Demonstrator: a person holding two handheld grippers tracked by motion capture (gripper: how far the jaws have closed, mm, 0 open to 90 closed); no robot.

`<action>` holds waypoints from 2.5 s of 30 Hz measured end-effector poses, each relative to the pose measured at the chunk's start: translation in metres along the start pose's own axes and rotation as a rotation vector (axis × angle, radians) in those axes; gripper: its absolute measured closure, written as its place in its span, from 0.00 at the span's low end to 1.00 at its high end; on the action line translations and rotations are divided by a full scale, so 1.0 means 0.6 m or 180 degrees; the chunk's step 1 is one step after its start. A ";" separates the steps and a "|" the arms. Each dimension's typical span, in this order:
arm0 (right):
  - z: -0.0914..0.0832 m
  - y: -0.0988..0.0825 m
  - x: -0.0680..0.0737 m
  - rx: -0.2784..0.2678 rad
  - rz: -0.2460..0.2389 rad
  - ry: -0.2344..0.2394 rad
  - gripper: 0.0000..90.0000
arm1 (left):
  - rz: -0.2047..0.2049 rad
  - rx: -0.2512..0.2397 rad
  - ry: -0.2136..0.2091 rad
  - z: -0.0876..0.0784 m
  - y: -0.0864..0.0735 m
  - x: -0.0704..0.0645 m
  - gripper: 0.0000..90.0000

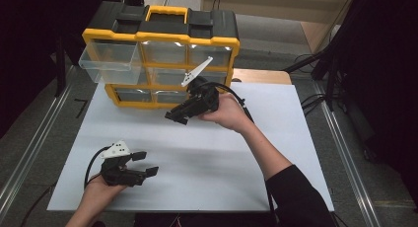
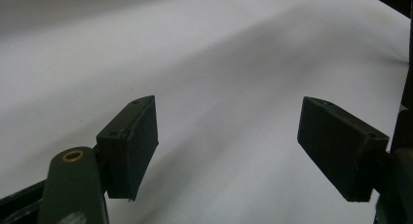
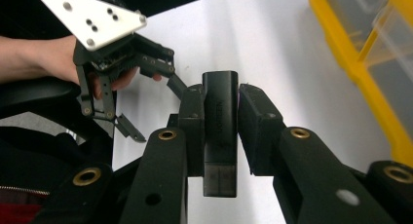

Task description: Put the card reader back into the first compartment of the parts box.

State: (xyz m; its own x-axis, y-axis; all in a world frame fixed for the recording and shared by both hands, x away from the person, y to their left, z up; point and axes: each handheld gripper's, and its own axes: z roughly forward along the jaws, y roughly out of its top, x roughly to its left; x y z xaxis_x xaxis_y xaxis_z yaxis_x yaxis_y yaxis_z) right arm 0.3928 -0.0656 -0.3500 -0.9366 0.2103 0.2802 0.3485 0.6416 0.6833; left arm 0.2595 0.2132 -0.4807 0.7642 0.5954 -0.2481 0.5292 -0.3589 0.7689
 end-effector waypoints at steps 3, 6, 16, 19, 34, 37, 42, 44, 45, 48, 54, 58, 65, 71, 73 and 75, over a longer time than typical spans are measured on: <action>-0.005 0.007 0.001 -0.0014 -0.0032 0.0021 0.79 | -0.0006 -0.0004 0.0001 0.000 0.000 0.000 0.27; -0.016 0.020 0.004 -0.0005 -0.0031 0.0000 0.79 | -0.0009 -0.0004 0.0000 0.000 0.000 0.000 0.27; -0.043 0.063 0.007 -0.0069 -0.0070 0.0015 0.79 | -0.0009 -0.0010 0.0002 0.000 0.000 0.001 0.27; -0.049 0.073 0.006 -0.0089 -0.0073 0.0024 0.79 | -0.0014 -0.0013 0.0000 0.000 0.000 0.001 0.27; -0.077 0.127 0.013 -0.0088 -0.0112 -0.0014 0.79 | -0.0012 -0.0014 -0.0007 0.000 0.000 0.001 0.27; -0.083 0.141 0.017 -0.0089 -0.0152 -0.0024 0.79 | -0.0015 -0.0020 -0.0008 -0.001 0.000 0.000 0.27; -0.094 0.163 0.019 -0.0130 -0.0191 -0.0008 0.79 | -0.0021 -0.0012 -0.0013 0.000 0.000 0.001 0.27; -0.099 0.174 0.021 -0.0127 -0.0171 -0.0012 0.79 | -0.0024 -0.0019 -0.0010 -0.001 0.000 0.000 0.27; -0.099 0.174 0.021 -0.0127 -0.0171 -0.0012 0.79 | -0.0025 -0.0022 -0.0011 -0.001 0.000 0.001 0.27; -0.104 0.187 0.021 -0.0106 -0.0163 -0.0037 0.79 | -0.0024 -0.0021 -0.0010 -0.002 0.000 0.002 0.27; -0.111 0.205 0.019 -0.0080 -0.0185 -0.0079 0.79 | -0.0015 -0.0046 0.0007 -0.003 0.001 0.002 0.27; -0.120 0.222 0.016 -0.0133 -0.0154 -0.0097 0.79 | -0.0031 -0.0038 -0.0006 -0.002 0.001 0.002 0.27; -0.122 0.254 0.016 -0.0131 -0.0144 -0.0116 0.79 | -0.0030 -0.0038 -0.0010 -0.002 0.001 0.003 0.27; -0.115 0.285 0.016 -0.0145 -0.0136 -0.0131 0.79 | -0.0028 -0.0026 -0.0030 -0.001 0.001 0.003 0.27; -0.111 0.295 0.016 -0.0139 -0.0121 -0.0137 0.79 | -0.0028 -0.0026 -0.0039 -0.001 0.001 0.003 0.27; -0.105 0.304 0.017 -0.0146 -0.0132 -0.0126 0.79 | -0.0030 -0.0025 -0.0048 0.000 0.001 0.002 0.27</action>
State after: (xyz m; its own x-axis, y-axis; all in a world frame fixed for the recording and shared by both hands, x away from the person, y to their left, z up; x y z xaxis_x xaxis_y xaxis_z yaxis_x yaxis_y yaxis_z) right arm 0.4492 0.0069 -0.1799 -0.9506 0.2138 0.2248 0.3099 0.6161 0.7241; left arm 0.2610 0.2138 -0.4804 0.7646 0.5879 -0.2642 0.5336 -0.3474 0.7711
